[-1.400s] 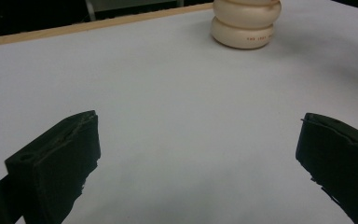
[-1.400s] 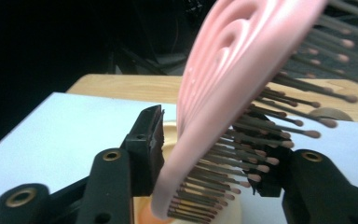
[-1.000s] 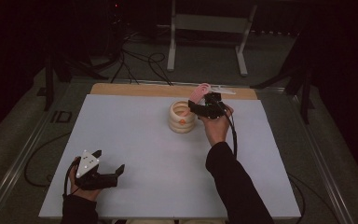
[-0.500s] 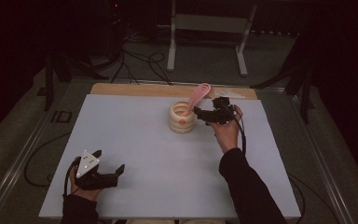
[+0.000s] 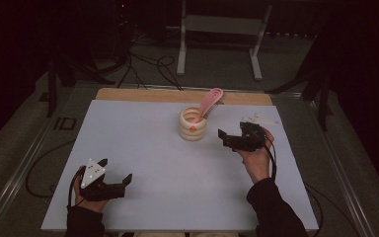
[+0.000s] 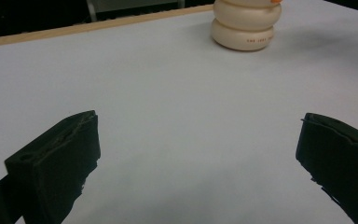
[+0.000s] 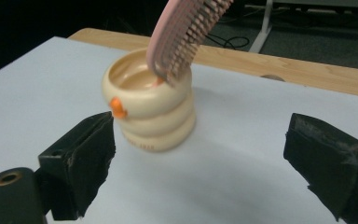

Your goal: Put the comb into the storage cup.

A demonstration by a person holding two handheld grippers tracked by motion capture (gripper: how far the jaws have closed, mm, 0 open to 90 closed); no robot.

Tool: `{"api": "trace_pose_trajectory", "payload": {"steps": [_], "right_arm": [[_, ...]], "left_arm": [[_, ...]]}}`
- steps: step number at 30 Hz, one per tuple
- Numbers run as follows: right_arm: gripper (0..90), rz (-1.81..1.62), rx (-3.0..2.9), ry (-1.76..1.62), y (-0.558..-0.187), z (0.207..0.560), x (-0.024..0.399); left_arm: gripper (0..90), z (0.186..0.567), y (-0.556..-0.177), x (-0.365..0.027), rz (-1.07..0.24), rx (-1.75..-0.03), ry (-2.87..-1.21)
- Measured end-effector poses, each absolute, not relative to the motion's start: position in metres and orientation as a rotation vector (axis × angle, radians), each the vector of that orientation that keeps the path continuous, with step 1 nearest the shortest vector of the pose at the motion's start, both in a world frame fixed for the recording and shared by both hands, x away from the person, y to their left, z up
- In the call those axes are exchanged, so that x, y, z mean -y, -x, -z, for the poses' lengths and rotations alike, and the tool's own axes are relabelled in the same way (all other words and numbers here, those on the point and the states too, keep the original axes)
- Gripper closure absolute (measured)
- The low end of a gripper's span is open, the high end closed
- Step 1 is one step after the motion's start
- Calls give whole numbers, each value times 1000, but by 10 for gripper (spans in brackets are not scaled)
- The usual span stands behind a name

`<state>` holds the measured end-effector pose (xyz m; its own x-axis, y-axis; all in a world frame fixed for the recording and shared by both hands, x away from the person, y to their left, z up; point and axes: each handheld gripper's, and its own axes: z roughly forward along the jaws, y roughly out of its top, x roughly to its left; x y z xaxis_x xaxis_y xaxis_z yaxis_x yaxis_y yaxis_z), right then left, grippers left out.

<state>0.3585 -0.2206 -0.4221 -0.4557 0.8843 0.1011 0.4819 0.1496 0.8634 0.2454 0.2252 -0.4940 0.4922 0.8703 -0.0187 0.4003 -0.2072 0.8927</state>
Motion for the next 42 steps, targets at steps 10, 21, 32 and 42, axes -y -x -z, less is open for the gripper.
{"api": "trace_pose_trajectory", "payload": {"steps": [10, 21, 32, 42], "right_arm": [[88, -1200, -2014, -1225, -313, 437, 239], [91, -1283, -1952, -1254, -277, 464, 264], [90, -1356, -1889, -1169, -252, 475, 277], [90, -1339, -1824, -1205, -240, 484, 290]], "left_arm": [[7, 493, -245, -226, -640, -1075, -1794], [7, 493, -245, -227, -646, -1076, -1790], [7, 491, -242, -227, -668, -1066, -1770], [7, 487, -240, -227, -698, -1048, -1753]]}}
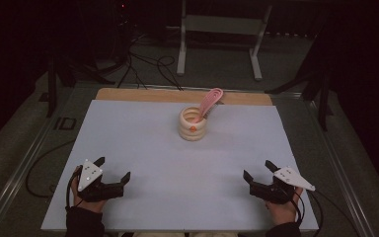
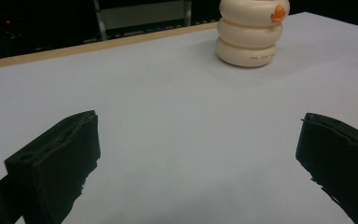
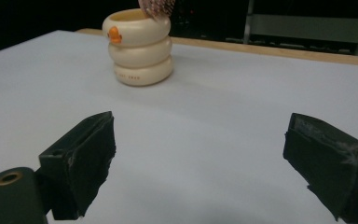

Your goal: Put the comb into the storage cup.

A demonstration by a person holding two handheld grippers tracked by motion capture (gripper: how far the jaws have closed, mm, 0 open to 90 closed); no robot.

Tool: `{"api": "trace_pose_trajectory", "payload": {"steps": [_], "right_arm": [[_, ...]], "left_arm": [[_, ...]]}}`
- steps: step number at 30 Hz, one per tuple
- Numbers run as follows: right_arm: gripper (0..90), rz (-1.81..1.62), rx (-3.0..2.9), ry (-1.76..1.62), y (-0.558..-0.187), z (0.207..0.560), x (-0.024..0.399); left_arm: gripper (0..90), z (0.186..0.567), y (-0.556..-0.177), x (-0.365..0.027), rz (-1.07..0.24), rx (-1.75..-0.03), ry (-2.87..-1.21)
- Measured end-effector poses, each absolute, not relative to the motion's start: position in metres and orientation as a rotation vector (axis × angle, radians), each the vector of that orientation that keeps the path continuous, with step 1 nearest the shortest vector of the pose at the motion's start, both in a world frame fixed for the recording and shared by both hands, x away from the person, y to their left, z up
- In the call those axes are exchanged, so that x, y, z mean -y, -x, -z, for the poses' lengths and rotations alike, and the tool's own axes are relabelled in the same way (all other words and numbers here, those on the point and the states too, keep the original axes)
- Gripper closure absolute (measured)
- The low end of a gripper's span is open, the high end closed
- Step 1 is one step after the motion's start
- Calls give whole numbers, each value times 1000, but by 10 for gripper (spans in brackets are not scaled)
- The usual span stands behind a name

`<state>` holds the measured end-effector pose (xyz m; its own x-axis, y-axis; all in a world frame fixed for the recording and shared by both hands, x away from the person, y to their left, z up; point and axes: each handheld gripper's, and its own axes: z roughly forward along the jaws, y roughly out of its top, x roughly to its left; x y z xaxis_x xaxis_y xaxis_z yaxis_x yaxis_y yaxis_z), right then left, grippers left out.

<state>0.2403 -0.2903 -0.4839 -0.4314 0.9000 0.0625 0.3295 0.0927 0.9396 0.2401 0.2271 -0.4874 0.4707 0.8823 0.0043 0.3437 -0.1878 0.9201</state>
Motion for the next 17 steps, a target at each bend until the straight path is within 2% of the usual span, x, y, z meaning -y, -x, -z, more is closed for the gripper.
{"api": "trace_pose_trajectory", "payload": {"steps": [17], "right_arm": [[89, -1334, -1794, -1218, -241, 485, 294]], "left_arm": [[6, 487, -241, -234, -695, -1057, -1727]]}}
